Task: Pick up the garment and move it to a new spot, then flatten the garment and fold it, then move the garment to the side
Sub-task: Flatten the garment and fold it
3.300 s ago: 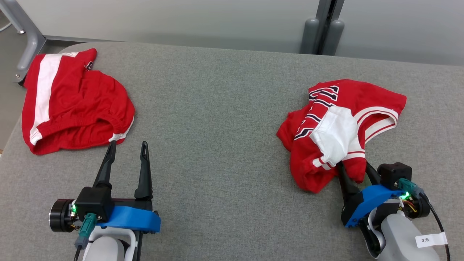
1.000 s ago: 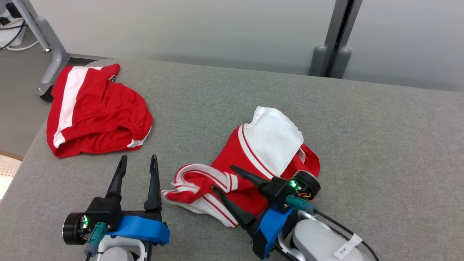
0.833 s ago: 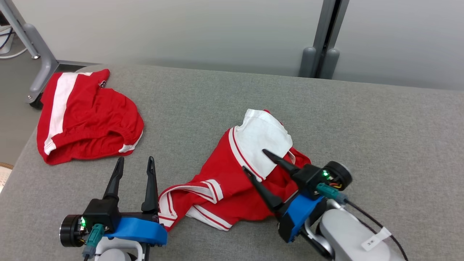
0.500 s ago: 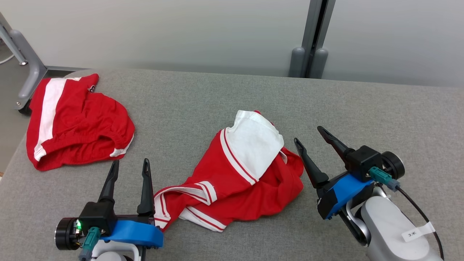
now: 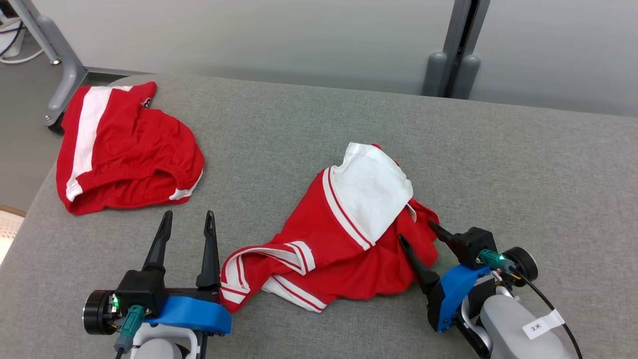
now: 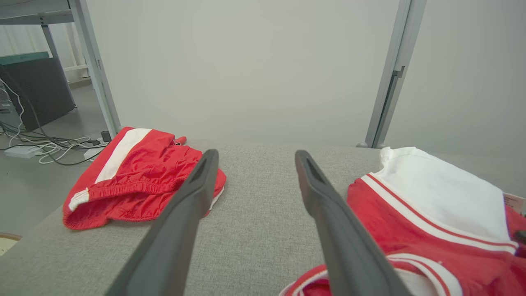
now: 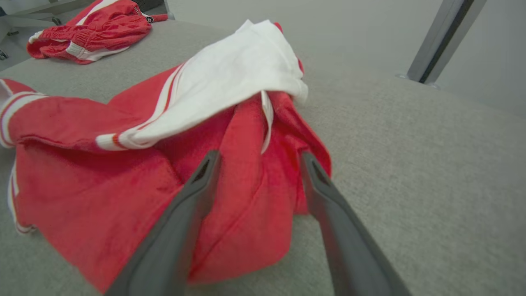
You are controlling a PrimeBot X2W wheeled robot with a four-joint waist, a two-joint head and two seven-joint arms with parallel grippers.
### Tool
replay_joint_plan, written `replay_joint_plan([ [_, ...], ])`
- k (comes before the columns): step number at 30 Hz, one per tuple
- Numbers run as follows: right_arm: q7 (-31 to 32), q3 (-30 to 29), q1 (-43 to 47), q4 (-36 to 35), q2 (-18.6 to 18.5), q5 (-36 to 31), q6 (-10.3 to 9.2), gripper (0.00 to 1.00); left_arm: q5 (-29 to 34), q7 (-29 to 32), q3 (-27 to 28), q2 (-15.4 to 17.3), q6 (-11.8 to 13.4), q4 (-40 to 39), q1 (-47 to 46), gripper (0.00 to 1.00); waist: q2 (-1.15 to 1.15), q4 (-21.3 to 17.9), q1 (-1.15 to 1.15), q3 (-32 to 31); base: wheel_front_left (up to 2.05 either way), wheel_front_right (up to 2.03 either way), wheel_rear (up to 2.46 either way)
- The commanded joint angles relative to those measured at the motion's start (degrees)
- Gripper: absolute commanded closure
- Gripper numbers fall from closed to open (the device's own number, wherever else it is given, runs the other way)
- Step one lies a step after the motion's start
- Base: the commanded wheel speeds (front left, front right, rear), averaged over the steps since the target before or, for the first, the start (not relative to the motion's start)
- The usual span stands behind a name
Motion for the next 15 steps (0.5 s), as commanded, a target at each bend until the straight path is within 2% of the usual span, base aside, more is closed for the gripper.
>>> replay_joint_plan([
  [1,-0.01,0.36,-1.03,1.68,0.21,0.68,0.01,0.0,-0.41,-0.15,0.07,-0.05,0.2,0.0,-1.02,0.0,0.0,0.56,0.0,0.45,0.0,0.0,0.0],
  [3,0.02,1.03,-1.94,4.69,0.7,1.34,0.01,0.0,-0.45,-0.15,-0.01,-0.07,0.32,0.05,-1.21,0.0,0.0,0.93,0.0,0.71,0.0,0.0,0.0],
  [4,0.02,1.39,-2.44,6.01,0.95,1.85,0.01,0.21,-0.5,-0.15,-0.05,-0.07,0.34,0.07,-1.2,0.0,0.0,1.02,0.0,0.8,0.0,0.0,0.0],
  [5,0.11,1.87,-2.86,7.2,1.16,2.44,0.01,1.0,-0.55,-0.15,-0.07,-0.06,0.39,0.05,-1.19,0.0,0.0,1.06,0.0,0.88,0.0,0.0,0.0],
  [10,-0.22,2.68,-4.56,8.33,0.65,4.79,0.01,1.0,-0.63,-0.15,0.44,-0.06,0.99,-0.21,-0.4,0.0,0.0,-0.38,0.0,0.83,0.0,0.0,0.0],
  [15,-0.3,-0.79,-2.74,2.84,-1.82,5.82,0.0,1.0,-0.89,-0.15,0.58,-0.06,0.98,-0.1,-0.35,0.0,0.0,-2.97,0.0,0.09,0.0,0.0,0.0],
])
